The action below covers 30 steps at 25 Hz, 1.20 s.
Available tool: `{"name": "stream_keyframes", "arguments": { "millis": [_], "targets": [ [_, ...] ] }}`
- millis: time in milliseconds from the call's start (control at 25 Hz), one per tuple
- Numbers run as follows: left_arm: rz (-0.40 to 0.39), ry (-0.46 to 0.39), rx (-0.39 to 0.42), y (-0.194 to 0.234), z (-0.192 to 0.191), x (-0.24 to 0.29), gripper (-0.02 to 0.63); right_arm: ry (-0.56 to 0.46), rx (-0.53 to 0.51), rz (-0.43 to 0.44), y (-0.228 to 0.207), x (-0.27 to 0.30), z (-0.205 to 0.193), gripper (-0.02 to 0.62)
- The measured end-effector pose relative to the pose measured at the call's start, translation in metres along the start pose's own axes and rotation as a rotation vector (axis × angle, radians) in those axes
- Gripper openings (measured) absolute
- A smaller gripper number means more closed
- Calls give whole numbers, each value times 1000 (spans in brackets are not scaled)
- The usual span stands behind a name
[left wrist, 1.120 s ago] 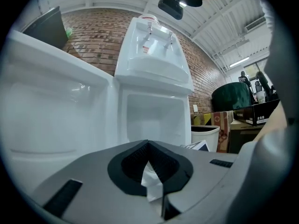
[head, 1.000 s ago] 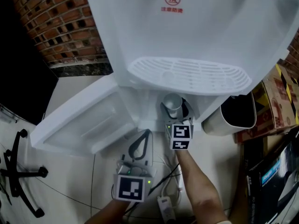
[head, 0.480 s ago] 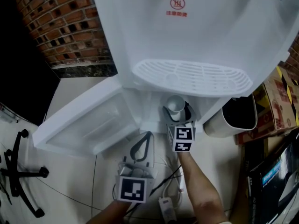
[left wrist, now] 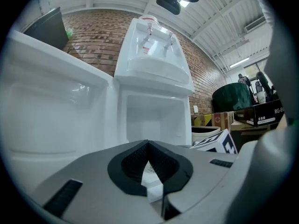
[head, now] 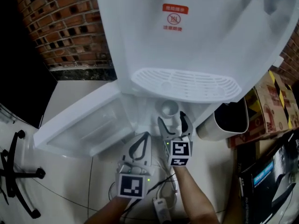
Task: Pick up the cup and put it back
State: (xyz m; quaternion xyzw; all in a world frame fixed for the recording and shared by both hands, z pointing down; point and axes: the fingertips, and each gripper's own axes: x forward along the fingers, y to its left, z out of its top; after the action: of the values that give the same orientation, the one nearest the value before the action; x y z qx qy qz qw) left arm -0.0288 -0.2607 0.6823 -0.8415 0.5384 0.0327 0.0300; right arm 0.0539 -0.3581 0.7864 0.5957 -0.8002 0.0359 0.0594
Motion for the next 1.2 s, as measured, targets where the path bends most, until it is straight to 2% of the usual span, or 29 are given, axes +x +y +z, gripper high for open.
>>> {"name": "stream_keyframes", "arguments": {
  "millis": [120, 240, 360, 560, 760, 880, 1200],
  "targets": [
    [-4, -8, 6, -2, 3, 4, -3, -28, 2, 5, 10, -20, 23, 377],
    [-7, -7, 15, -2, 5, 6, -3, -53, 9, 1, 18, -41, 46, 335],
    [-1, -11, 19, 1, 8, 8, -3, -54, -24, 7, 24, -61, 64, 256],
    [-12, -39, 15, -1, 19, 10, -3, -57, -40, 2, 32, -88, 83, 187],
    [-29, -39, -5, -5, 22, 12, -3, -61, -93, 6, 41, -106, 93, 37],
    [-43, -53, 8, -10, 28, 12, -3, -68, -111, 8, 42, -109, 95, 5],
    [-49, -70, -8, -13, 40, 11, -3, -106, -94, 1, 42, -109, 115, 5]
  ]
}}
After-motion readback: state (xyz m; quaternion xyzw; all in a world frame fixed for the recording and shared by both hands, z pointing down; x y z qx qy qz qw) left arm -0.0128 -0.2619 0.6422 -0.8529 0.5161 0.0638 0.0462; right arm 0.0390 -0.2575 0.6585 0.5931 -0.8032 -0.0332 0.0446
